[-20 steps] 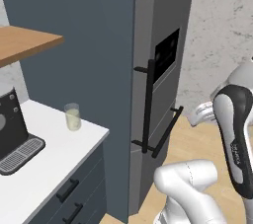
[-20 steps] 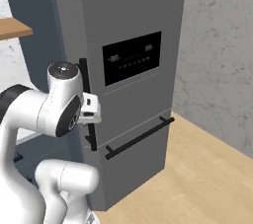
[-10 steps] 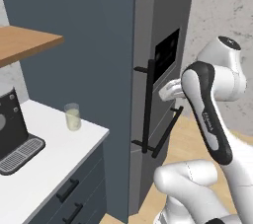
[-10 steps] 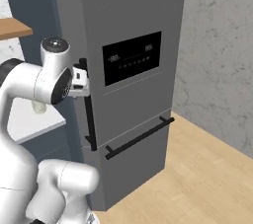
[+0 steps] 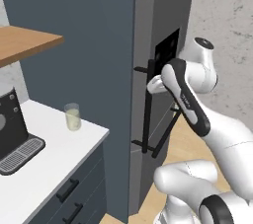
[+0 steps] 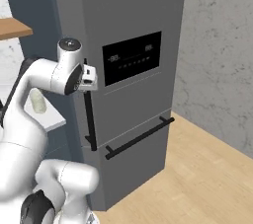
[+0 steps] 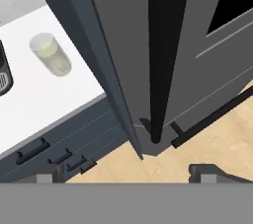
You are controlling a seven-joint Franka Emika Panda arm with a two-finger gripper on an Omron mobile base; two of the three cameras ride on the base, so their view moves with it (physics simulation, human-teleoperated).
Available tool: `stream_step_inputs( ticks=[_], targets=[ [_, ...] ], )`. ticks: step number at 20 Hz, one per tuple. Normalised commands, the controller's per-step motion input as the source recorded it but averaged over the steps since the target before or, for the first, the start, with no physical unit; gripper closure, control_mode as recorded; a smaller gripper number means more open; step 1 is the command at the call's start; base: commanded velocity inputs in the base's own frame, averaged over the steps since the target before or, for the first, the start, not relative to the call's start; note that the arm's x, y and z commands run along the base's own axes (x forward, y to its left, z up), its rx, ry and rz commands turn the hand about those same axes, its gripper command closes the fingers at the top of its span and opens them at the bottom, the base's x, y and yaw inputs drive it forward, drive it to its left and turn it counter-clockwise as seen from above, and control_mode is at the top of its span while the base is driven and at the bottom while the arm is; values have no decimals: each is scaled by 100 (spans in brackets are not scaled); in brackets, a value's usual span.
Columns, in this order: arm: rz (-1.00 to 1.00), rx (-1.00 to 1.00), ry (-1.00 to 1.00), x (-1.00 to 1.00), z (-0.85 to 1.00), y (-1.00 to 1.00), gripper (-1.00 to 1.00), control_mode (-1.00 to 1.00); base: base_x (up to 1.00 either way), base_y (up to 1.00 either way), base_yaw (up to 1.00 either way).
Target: Grab a lemon wedge from the fridge and one ice cube from the ice bowl, and put them in the glass of lemonade.
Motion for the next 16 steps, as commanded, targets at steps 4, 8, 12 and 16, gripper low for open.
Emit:
stream_step_inputs(
  ticks=[4, 8, 12, 16],
  targets=[
    [0, 3, 0, 84, -51, -6, -100, -100, 0, 0, 0],
    [0, 10, 0, 72, -51, -15, -100, -100, 0, 0, 0],
    [0, 15, -6, 43, -27, -3, -100, -100, 0, 0, 0],
    [0, 14, -11, 39, -28, 0, -100, -100, 0, 0, 0]
  ],
)
